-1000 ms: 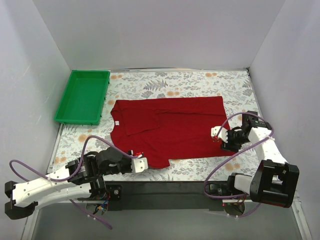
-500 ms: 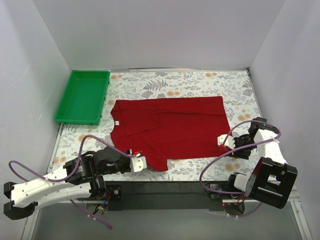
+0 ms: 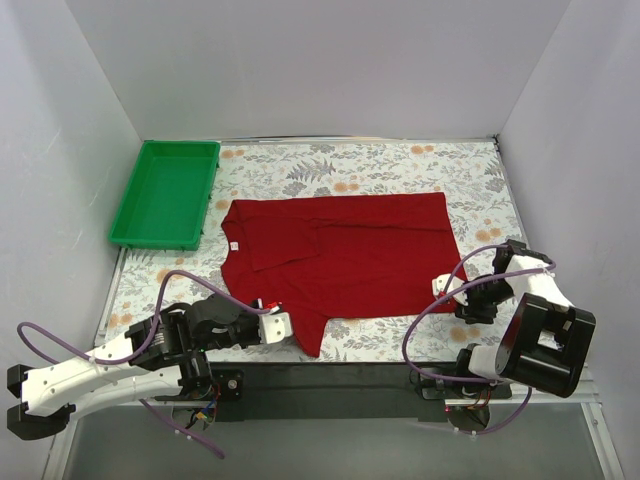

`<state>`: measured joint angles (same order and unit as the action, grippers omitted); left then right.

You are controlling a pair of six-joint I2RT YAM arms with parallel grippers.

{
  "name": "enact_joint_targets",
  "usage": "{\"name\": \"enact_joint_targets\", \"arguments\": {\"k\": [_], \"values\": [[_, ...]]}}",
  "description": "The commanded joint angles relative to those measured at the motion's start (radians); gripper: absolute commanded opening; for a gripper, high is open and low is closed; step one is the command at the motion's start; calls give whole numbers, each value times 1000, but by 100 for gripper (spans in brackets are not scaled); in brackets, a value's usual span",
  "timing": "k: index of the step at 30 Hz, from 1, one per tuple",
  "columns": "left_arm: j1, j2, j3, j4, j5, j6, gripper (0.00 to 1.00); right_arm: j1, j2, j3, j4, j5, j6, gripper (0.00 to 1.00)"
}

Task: Fold and stack the t-shirts
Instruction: Fold the tshirt

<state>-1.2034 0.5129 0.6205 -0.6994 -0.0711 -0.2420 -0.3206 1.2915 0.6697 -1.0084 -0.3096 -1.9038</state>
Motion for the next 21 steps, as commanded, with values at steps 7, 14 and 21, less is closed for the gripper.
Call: {"name": "enact_joint_targets", "arguments": {"k": [7,14,21], "values": [[5,10,10,1,-9,-10,0,-5,58,-47,134,18,32,40],[5,-8,7,15,-10,-22,0,-5,65,-79,198,-8,64,27],[4,-20,-2,20,-13,-40,0,-5,52,-113,238,-22,94,6]]}}
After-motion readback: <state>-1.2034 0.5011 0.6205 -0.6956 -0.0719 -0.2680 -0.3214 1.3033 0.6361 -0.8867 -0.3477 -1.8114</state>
